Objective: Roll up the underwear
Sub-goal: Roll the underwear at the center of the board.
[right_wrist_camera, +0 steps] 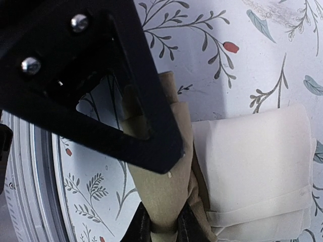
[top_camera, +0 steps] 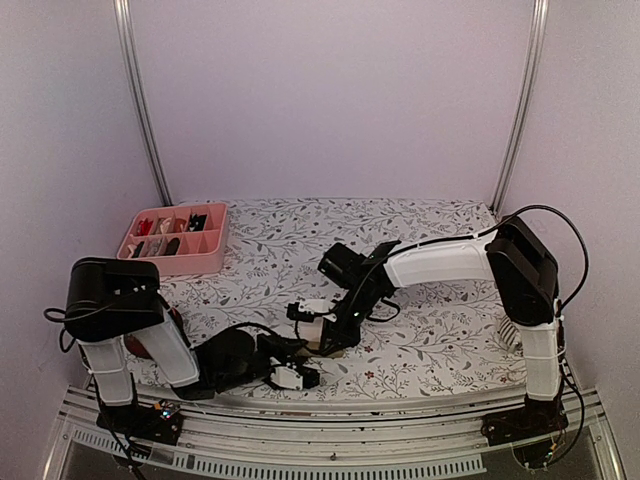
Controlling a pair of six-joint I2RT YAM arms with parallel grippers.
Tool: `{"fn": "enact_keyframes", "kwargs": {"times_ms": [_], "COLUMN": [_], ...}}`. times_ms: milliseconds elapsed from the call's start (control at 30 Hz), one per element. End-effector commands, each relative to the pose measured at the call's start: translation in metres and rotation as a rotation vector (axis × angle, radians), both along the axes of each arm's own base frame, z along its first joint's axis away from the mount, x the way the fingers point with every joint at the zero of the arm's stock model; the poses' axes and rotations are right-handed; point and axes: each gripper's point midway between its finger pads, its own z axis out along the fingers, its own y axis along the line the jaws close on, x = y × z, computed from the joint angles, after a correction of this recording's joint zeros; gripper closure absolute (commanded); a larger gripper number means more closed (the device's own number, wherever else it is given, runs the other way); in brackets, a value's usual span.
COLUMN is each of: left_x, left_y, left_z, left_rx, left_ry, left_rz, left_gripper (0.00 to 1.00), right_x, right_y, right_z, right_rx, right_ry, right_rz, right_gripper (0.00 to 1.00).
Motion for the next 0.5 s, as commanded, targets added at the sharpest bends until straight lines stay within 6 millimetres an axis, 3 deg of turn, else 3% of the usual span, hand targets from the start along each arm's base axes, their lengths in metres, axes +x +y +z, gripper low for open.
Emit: {"fn": "enact_keyframes", "kwargs": {"times_ms": [0, 200, 300, 467], "left_x": [-0.005, -0.003, -0.002, -0.006], "left_y": [-0.001, -0.003, -0.006, -0.013], "left_z": [-0.016, -0.030, -0.035, -0.041], "left_rx": [0.071, 0.120, 0.139, 0.165], "left_ry": [0.034, 0.100, 0.166, 0.361], "left_rz": [-0.011, 0.009, 0.019, 0.011], "left_gripper": [0.66, 0.96, 1.00, 1.00], "right_x": [-0.030, -0.023, -0.014, 0.008], "right_y": [-0.044, -0.045, -0.046, -0.057], "right_z": [-0.050, -0.046, -0.037, 0.005], "right_rx": [-0.222, -0.225, -0.214, -0.142], "right_ry": [0.103, 0.067, 0.000, -0.187], "right_rz": [0.007, -0.005, -0.029, -0.148], "right_gripper": [0.93, 0.92, 0.75, 0.46]}}
